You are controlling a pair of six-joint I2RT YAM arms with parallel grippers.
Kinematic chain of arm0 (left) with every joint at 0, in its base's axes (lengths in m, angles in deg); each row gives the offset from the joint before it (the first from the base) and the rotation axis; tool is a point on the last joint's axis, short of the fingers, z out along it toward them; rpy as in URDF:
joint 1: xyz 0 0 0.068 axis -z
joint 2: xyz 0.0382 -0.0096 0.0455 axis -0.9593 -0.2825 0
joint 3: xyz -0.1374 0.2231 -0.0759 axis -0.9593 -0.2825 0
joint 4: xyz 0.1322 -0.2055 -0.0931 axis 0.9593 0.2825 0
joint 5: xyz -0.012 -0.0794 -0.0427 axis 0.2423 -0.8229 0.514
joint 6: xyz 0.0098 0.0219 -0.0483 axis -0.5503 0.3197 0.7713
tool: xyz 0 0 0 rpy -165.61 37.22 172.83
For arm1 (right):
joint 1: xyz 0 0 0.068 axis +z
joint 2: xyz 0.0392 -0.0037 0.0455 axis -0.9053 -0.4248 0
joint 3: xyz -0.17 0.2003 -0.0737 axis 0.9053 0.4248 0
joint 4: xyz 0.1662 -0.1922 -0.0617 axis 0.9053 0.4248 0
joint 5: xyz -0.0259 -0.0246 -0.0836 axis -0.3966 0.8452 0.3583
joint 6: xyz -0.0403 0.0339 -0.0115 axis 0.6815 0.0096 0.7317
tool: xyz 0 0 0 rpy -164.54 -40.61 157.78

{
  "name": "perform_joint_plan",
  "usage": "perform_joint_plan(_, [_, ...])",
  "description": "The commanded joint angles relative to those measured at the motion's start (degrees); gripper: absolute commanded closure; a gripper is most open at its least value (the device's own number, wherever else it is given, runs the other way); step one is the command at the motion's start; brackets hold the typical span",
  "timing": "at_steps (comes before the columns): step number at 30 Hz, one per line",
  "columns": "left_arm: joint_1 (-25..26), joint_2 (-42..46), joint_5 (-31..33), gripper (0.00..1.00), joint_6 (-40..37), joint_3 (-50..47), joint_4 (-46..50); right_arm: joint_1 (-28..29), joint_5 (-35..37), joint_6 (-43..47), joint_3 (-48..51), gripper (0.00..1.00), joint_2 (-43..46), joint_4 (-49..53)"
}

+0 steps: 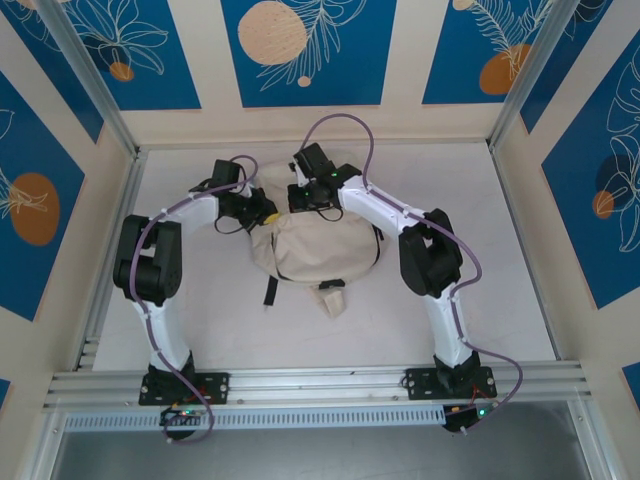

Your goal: Pack books, pencil case, and school supplies into a backpack

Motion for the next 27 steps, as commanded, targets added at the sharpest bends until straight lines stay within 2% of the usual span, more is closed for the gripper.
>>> perform_joint_plan(1, [0.3,0.7,4.8,1.00,-2.7,1.4,3.4,-0.6,10.7,0.5,1.3,1.00,4.8,3.9])
perform_joint_plan(6, [-0.8,1.8,9.1,1.00,-4.5,-0.3,5.6,-2.4,22.8,0.7,5.9,1.00,8.2,6.1])
perform_joint_plan(12, [-1.4,2.3,12.2,1.00,-5.9,-0.1,7.9,-5.4,31.9,-0.9,9.4,1.00,9.6,8.2])
perform_joint_plan(20, [-1.8,2.1,12.8,1.00,-6.9,1.4,9.6,-10.8,33.6,-8.6,10.6,1.00,9.2,12.2])
perform_joint_plan(24, [-1.8,2.0,12.2,1.00,-7.5,2.6,9.7,-11.8,29.7,-10.1,10.8,0.99,9.6,12.8])
perform_joint_plan(25, [-1.8,2.3,12.2,0.97,-7.8,3.0,10.1,-11.6,27.3,-8.8,11.1,0.95,10.4,11.7])
perform_joint_plan(27, [-1.8,4.1,13.5,0.71,-8.8,4.0,11.9,-11.1,22.5,-5.9,12.6,0.78,13.6,8.2])
